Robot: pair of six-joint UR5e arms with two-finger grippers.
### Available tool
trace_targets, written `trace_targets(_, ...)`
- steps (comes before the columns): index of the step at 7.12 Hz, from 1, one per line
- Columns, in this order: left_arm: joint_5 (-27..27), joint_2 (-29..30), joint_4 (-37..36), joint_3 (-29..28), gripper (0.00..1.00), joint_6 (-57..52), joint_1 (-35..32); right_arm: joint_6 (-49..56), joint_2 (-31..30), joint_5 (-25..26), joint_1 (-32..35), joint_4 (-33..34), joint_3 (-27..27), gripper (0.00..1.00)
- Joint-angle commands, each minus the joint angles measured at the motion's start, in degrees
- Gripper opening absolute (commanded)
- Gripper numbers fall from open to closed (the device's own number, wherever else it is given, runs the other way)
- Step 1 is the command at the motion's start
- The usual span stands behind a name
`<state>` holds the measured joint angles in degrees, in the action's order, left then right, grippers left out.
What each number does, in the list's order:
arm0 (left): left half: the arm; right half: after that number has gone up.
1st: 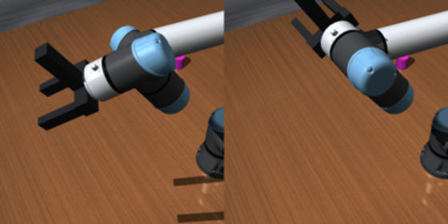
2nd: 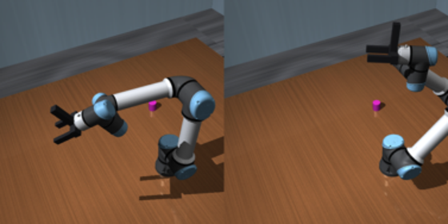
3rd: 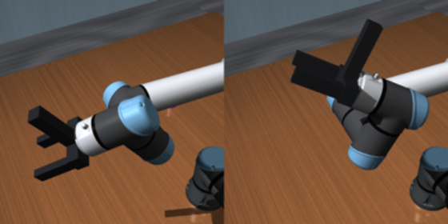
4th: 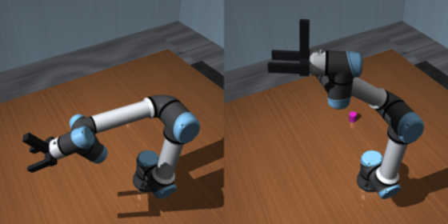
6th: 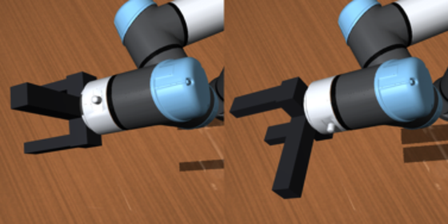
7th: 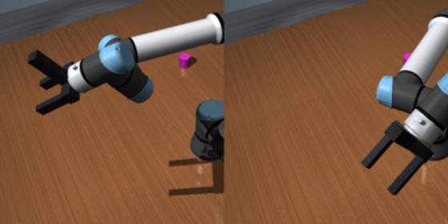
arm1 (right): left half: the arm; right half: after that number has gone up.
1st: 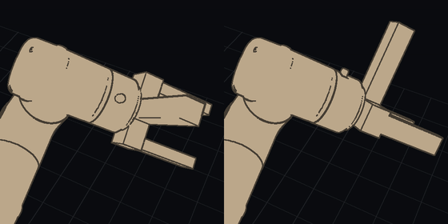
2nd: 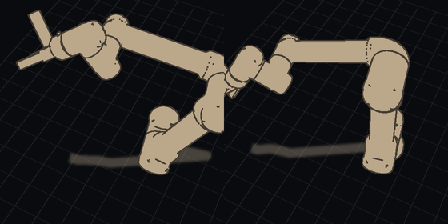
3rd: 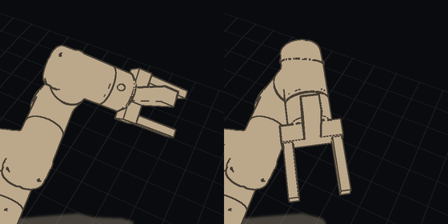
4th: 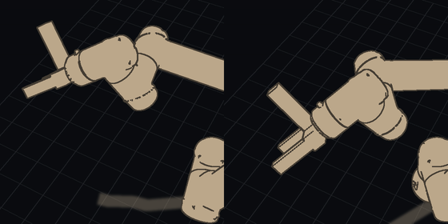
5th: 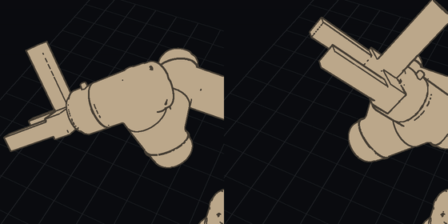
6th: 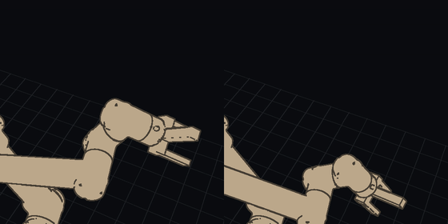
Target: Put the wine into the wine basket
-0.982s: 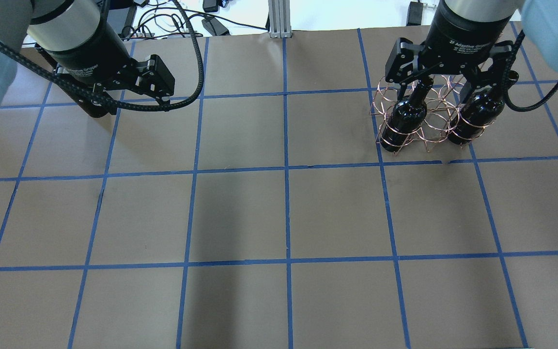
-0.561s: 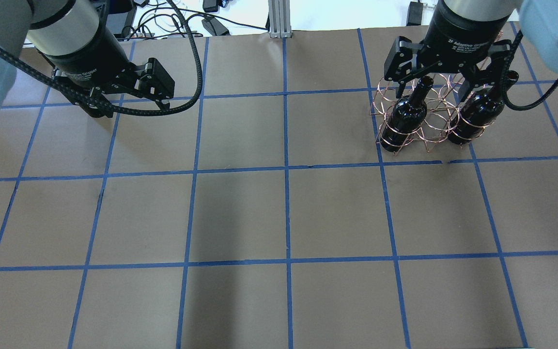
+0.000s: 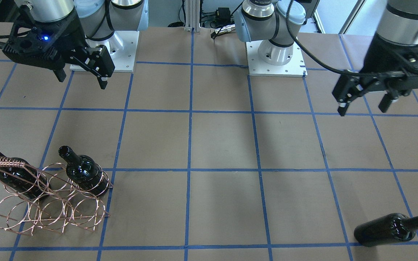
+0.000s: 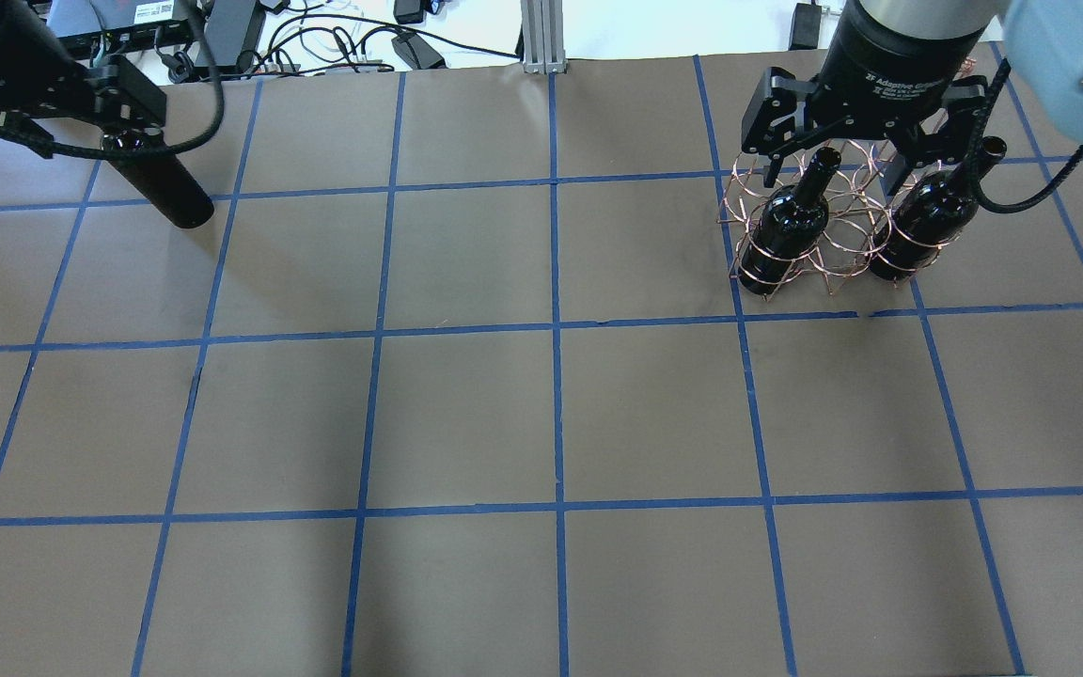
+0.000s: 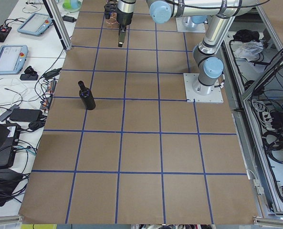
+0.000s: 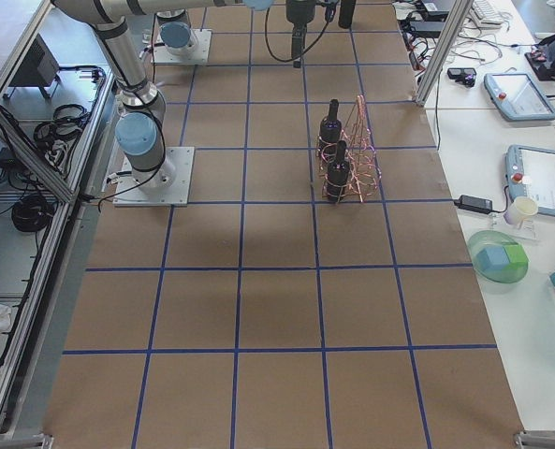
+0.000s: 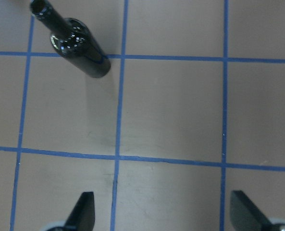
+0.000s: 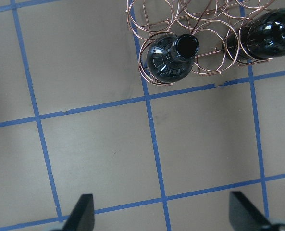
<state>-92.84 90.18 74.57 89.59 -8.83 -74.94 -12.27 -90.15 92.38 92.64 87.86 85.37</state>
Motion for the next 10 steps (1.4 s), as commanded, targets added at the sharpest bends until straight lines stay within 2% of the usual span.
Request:
trace_targets(1,0.55,5.15,-6.52,0.50,1.00,-1.52,7.94,0.06,0.06,-0.01,0.00,0.73,0.23,1.00)
trace_targets(4,3.53,15.25,-20.99,-0.20,1.00,-4.17,9.47,-0.03,-0.03,-0.01,0.00,0.65,0.32,1.00)
trace_targets(5,3.63,17.03,-23.83,-0.46,1.00,-5.22,9.73,0.23,0.06,0.17,0.00,0.82,0.32,1.00)
trace_targets(7,9.04,20.19,-29.45,-1.77,1.00,-5.93,9.73,0.32,0.06,0.52,0.00,0.82,0.32,1.00)
trace_targets(8,10.56,21.60,-29.74,-2.92,1.00,-10.02,9.73,0.23,0.06,0.43,0.00,0.82,0.32,1.00)
trace_targets(9,10.57,22.05,-29.75,-3.10,0.95,-12.50,9.99,0.32,0.06,0.61,0.00,0.82,0.32,1.00)
trace_targets(10,10.14,22.40,-29.66,-3.10,0.84,-13.22,10.60,0.23,0.06,0.61,0.00,0.82,0.32,1.00)
